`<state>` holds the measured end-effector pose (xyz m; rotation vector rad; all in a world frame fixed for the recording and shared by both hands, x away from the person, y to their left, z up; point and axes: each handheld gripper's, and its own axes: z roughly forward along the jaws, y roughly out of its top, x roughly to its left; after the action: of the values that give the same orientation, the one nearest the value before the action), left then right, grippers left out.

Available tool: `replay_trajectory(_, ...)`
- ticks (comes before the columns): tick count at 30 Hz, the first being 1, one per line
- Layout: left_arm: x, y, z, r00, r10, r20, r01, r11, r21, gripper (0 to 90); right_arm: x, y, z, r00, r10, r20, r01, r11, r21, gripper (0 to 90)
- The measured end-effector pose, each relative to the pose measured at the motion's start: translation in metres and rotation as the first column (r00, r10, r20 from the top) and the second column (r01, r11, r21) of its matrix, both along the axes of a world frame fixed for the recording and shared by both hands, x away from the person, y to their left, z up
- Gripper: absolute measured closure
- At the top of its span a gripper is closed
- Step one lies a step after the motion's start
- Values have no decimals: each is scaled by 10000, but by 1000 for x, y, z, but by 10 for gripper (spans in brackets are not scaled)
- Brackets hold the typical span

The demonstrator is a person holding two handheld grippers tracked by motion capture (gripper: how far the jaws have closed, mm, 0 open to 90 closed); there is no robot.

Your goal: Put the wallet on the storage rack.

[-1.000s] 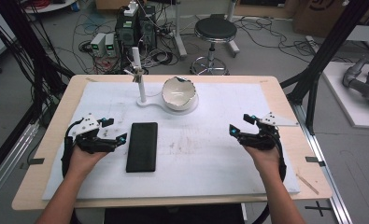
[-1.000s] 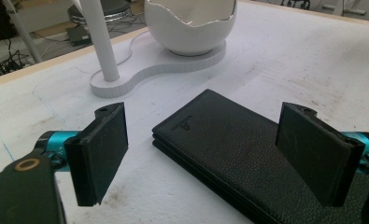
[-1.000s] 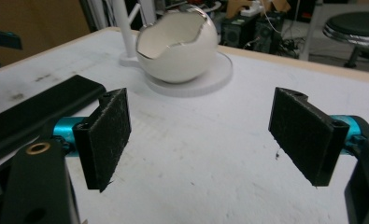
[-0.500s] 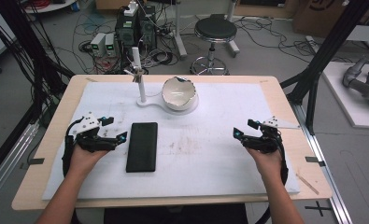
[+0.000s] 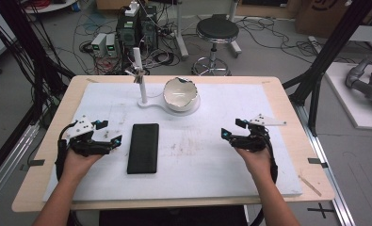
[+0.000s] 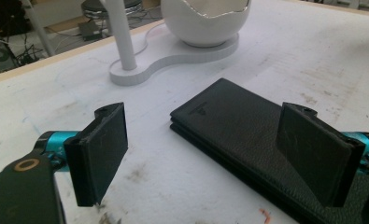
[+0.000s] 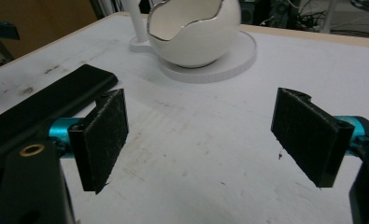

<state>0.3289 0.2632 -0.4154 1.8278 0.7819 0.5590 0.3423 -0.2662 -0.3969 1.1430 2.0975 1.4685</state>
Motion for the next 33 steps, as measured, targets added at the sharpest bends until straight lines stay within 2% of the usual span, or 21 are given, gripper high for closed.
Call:
replay_trajectory(2, -2, 4, 0, 9999, 124, 31, -124, 9999, -42, 168, 1, 4, 0, 10000, 86, 41, -86, 10000, -47, 192)
replay_trajectory(4, -3, 11, 1, 9996, 283, 54, -283, 9996, -47, 168, 6, 21, 1, 9991, 430, -29, -431, 9987, -280, 193)
replay_trajectory(5, -3, 11, 1, 9996, 283, 54, -283, 9996, -47, 168, 6, 21, 1, 9991, 430, -29, -431, 9987, -280, 193)
replay_trajectory(8, -5, 17, 0, 9992, 377, 123, -376, 9993, -68, 168, 13, 40, 2, 9972, 734, -160, -741, 9961, -483, 193)
replay_trajectory(10, -7, 20, 0, 9990, 400, 187, -399, 9992, -76, 168, 18, 62, 2, 9936, 1097, -268, -1111, 9920, -596, 192)
replay_trajectory(11, -8, 22, 0, 9991, 378, 184, -375, 9992, -117, 168, 18, 62, 2, 9936, 1097, -268, -1111, 9920, -596, 192)
replay_trajectory(12, -9, 23, 0, 9992, 353, 201, -351, 9994, -74, 168, 21, 77, 1, 9900, 1360, -366, -1383, 9880, -694, 192)
replay_trajectory(13, -10, 24, 0, 9992, 362, 180, -360, 9993, -78, 168, 21, 77, 1, 9900, 1360, -366, -1383, 9880, -694, 192)
replay_trajectory(14, -11, 24, 0, 9993, 334, 194, -332, 9994, -82, 168, 24, 92, 1, 9854, 1617, -543, -1655, 9833, -760, 192)
replay_trajectory(16, -13, 25, 1, 9992, 335, 222, -333, 9994, -79, 168, 25, 99, -1, 9831, 1745, -562, -1784, 9812, -738, 192)
replay_trajectory(17, -14, 26, 1, 9994, 272, 233, -269, 9996, -101, 168, 28, 112, -3, 9780, 1925, -809, -1987, 9770, -769, 193)
replay_trajectory(19, -15, 27, 1, 9996, 199, 213, -197, 9998, -88, 168, 30, 124, -7, 9723, 2123, -973, -2205, 9719, -829, 192)
replay_trajectory(20, -15, 27, 1, 9996, 199, 213, -197, 9998, -88, 168, 30, 124, -7, 9723, 2123, -973, -2205, 9719, -829, 192)
replay_trajectory(22, -16, 28, 1, 9997, 174, 170, -173, 9998, -69, 168, 33, 141, -13, 9649, 2314, -1239, -2427, 9664, -852, 192)
replay_trajectory(23, -16, 28, 0, 9997, 198, 171, -197, 9998, -61, 168, 33, 141, -13, 9649, 2314, -1239, -2427, 9664, -852, 192)
replay_trajectory(25, -17, 30, -1, 9997, 207, 136, -206, 9997, -93, 168, 35, 156, -18, 9557, 2490, -1567, -2638, 9611, -816, 192)
replay_trajectory(27, -17, 30, -1, 9997, 221, 115, -220, 9997, -89, 168, 35, 159, -20, 9542, 2512, -1627, -2668, 9602, -825, 193)
replay_trajectory(33, -18, 28, -1, 9998, 182, 110, -181, 9998, -60, 168, 34, 186, -34, 9369, 2698, -2225, -2991, 9478, -1105, 193)
